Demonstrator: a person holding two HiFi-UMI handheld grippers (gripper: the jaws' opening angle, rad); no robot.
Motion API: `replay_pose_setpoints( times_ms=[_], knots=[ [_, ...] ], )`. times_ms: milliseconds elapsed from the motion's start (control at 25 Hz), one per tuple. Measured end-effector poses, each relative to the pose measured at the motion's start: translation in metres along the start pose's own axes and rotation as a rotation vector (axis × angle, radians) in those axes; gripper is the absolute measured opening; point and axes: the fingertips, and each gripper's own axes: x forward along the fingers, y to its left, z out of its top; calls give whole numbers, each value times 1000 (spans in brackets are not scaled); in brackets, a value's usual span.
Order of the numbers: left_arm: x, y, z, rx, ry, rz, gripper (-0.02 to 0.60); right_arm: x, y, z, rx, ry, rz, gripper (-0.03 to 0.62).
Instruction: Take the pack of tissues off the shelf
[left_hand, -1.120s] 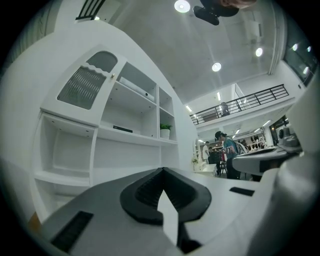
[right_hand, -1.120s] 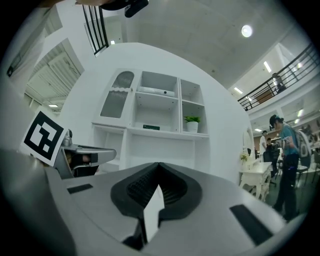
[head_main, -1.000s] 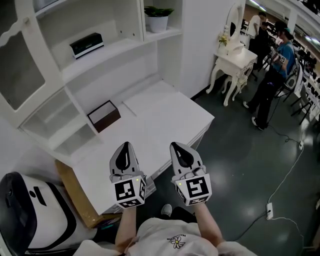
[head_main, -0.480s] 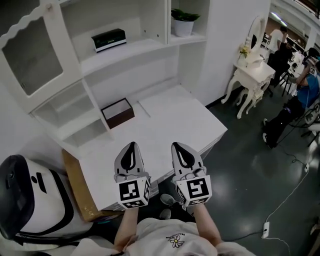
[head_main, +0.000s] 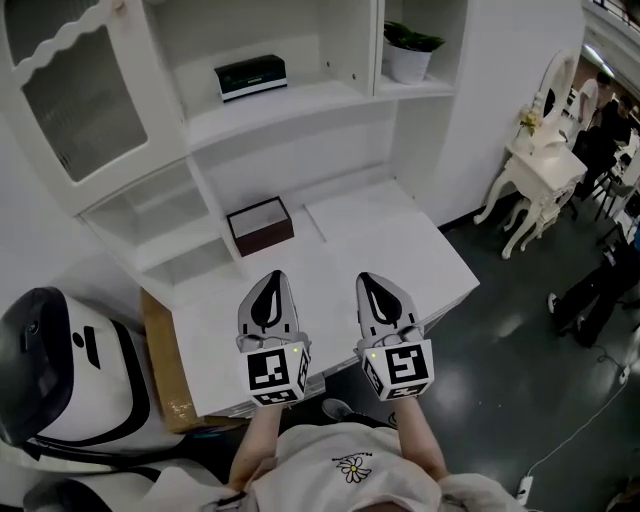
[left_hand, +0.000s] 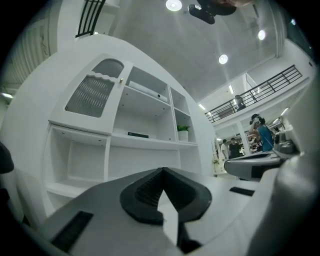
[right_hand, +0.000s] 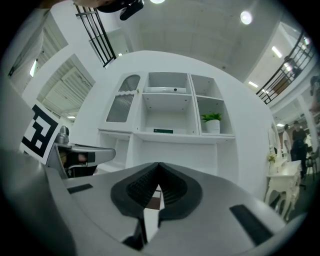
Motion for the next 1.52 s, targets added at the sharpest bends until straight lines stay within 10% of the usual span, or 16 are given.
replay_pose_setpoints(
  times_ms=[1200, 1520],
  knots=[
    [29, 36, 22, 23, -24, 180, -2, 67, -20, 13, 58, -51, 161, 2],
    [28, 40, 24, 20, -31, 187, -2, 72, -17, 8, 96, -25, 202, 144]
  ],
)
